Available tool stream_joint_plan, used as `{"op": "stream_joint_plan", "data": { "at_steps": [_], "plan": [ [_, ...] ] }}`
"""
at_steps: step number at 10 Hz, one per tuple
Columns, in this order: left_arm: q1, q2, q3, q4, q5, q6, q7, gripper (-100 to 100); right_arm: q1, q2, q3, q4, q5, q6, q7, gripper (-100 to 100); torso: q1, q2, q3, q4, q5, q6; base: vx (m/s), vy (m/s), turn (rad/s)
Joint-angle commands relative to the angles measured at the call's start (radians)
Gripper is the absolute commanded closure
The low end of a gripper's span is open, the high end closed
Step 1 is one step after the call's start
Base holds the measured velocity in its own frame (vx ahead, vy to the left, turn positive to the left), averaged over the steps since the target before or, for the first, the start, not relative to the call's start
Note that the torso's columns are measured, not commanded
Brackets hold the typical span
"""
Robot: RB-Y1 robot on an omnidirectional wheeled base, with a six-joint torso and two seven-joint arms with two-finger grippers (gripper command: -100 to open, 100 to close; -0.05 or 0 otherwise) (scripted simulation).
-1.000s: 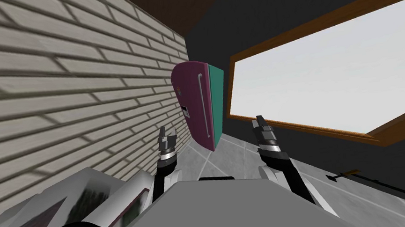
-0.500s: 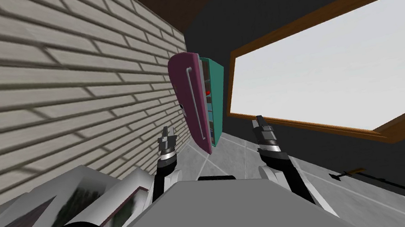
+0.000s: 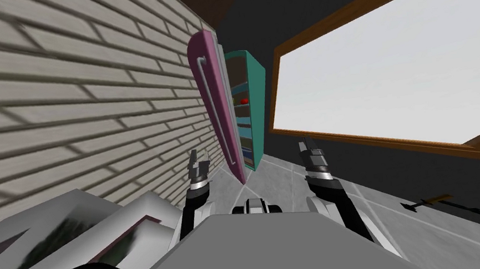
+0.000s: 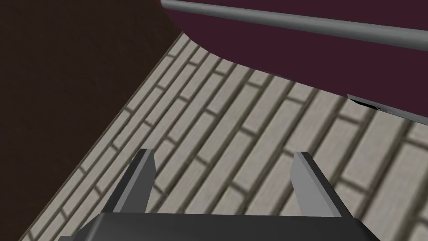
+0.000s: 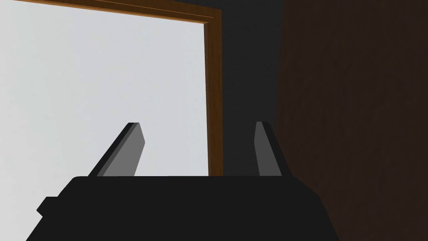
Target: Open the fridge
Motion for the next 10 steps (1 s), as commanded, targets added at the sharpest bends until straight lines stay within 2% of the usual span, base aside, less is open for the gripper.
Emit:
{"op": "stream_joint_plan", "data": {
  "at_steps": [1,3,5,8,10],
  "plan": [
    [-0.006,0.068,0.002,0.018,0.008,0.004,0.004,-100,0.0,0.0,0.0,0.0,0.0,0.0,0.0,0,0.0,0.009,-0.02,0.01,0.0,0.0,0.033,-0.023,0.014],
    [-0.012,0.106,0.004,0.04,0.018,0.007,0.009,-100,0.0,0.0,0.0,0.0,0.0,0.0,0.0,0,0.0,0.012,-0.025,0.013,0.0,0.0,0.052,-0.033,0.02],
    [-0.026,0.149,0.01,0.093,0.043,0.015,0.022,-100,0.0,0.0,0.0,0.0,0.0,0.0,0.0,0,0.0,0.011,-0.026,0.013,0.0,0.0,0.119,-0.049,0.047],
    [-0.04,0.157,0.017,0.147,0.069,0.022,0.036,-100,0.0,0.0,0.0,0.0,0.0,0.0,0.0,0,-0.001,0.015,-0.024,0.014,0.0,0.0,0.111,-0.086,0.037],
    [-0.053,0.145,0.022,0.193,0.093,0.028,0.049,-100,0.0,0.0,0.0,0.0,0.0,0.0,0.0,0,0.0,0.014,-0.024,0.014,0.0,0.0,0.137,-0.085,0.053]
  ]
}}
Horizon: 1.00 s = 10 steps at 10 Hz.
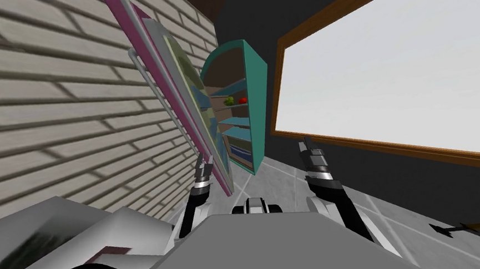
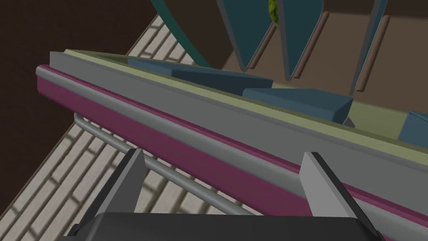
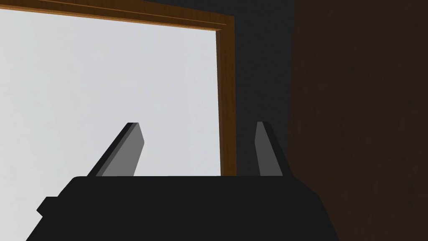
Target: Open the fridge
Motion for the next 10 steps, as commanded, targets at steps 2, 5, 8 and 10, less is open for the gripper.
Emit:
{"op": "stream_joint_plan", "data": {
  "at_steps": [2,5,8,10],
  "plan": [
    [-0.019,-0.013,0.007,0.075,0.039,0.012,0.021,-100,0.0,0.0,0.0,0.0,0.0,0.0,0.0,0,0.001,-0.001,-0.001,-0.001,0.0,0.0,0.132,-0.077,0.045],
    [-0.036,0.009,0.015,0.137,0.072,0.019,0.039,-100,0.0,0.0,0.0,0.0,0.0,0.0,0.0,0,0.0,0.0,0.0,0.0,0.0,0.0,0.122,-0.086,0.048],
    [-0.051,0.008,0.022,0.194,0.106,0.026,0.057,-100,0.0,0.0,0.0,0.0,0.0,0.0,0.0,0,0.0,-0.001,-0.001,0.0,0.0,0.0,0.132,-0.101,0.048],
    [-0.064,-0.028,0.029,0.241,0.134,0.032,0.073,-100,0.0,0.0,0.0,0.0,0.0,0.0,0.0,0,0.001,0.0,0.0,0.0,0.0,0.0,0.129,-0.085,0.059]
  ]
}}
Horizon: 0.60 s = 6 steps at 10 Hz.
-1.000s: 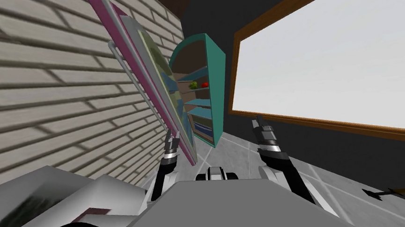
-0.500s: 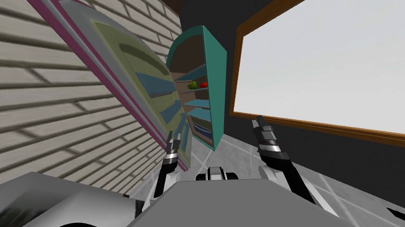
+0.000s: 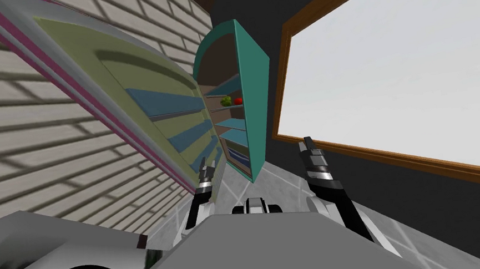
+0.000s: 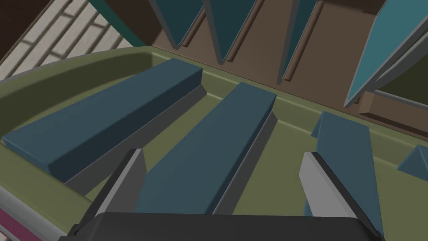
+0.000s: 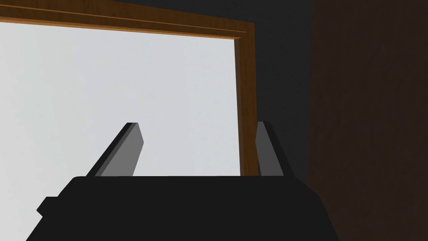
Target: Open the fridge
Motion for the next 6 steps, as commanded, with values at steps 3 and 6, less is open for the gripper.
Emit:
{"op": "stream_joint_plan", "data": {
  "at_steps": [3,6],
  "plan": [
    [-0.018,-0.121,0.017,0.072,0.049,0.006,0.033,-100,0.0,0.0,0.0,0.0,0.0,0.0,0.0,0,-0.001,0.0,0.0,0.0,0.0,0.0,0.115,-0.076,0.031],
    [-0.02,-0.209,0.019,0.082,0.056,0.007,0.036,-100,0.0,0.0,0.0,0.0,0.0,0.0,0.0,0,0.001,0.003,0.002,0.001,0.0,0.0,0.032,-0.025,0.01]
  ]
}}
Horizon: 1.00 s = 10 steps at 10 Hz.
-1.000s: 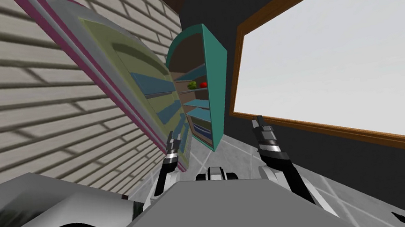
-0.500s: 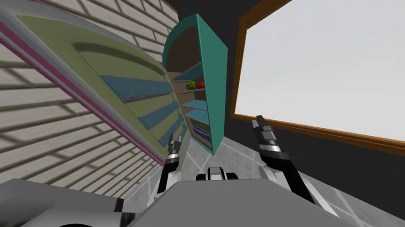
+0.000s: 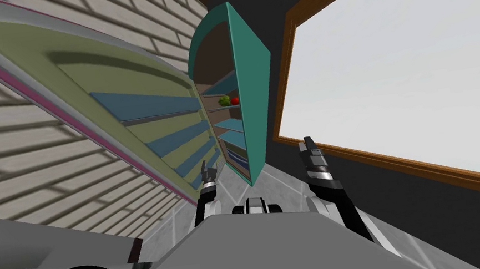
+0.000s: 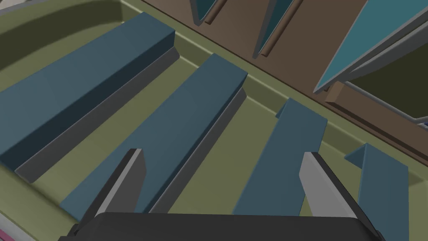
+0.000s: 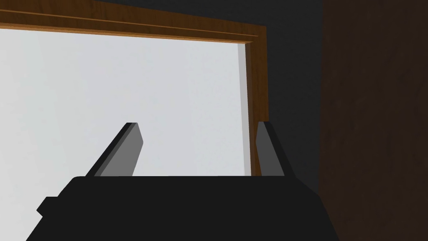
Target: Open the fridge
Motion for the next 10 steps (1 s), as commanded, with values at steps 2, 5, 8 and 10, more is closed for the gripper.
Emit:
{"op": "stream_joint_plan", "data": {
  "at_steps": [2,5,8,10],
  "plan": [
    [0.007,-0.026,0.003,-0.027,0.006,0.024,0.004,-100,0.0,0.0,0.0,0.0,0.0,0.0,0.0,0,-0.001,-0.002,-0.001,-0.001,0.0,0.0,0.023,-0.007,0.012],
    [0.013,-0.022,0.004,-0.051,0.009,0.041,0.005,-100,0.0,0.0,0.0,0.0,0.0,0.0,0.0,0,-0.001,-0.006,-0.004,-0.002,0.0,0.0,0.074,0.008,0.018],
    [0.048,-0.023,0.007,-0.139,0.016,0.099,0.005,-100,0.0,0.0,0.0,0.0,0.0,0.0,0.0,0,-0.002,-0.001,0.0,0.0,-0.001,0.0,0.021,-0.005,0.0],
    [0.072,-0.023,0.008,-0.195,0.021,0.134,0.005,-100,0.0,0.0,0.0,0.0,0.0,0.0,0.0,0,-0.002,-0.003,-0.002,-0.001,-0.001,0.0,0.024,-0.008,-0.001]
  ]
}}
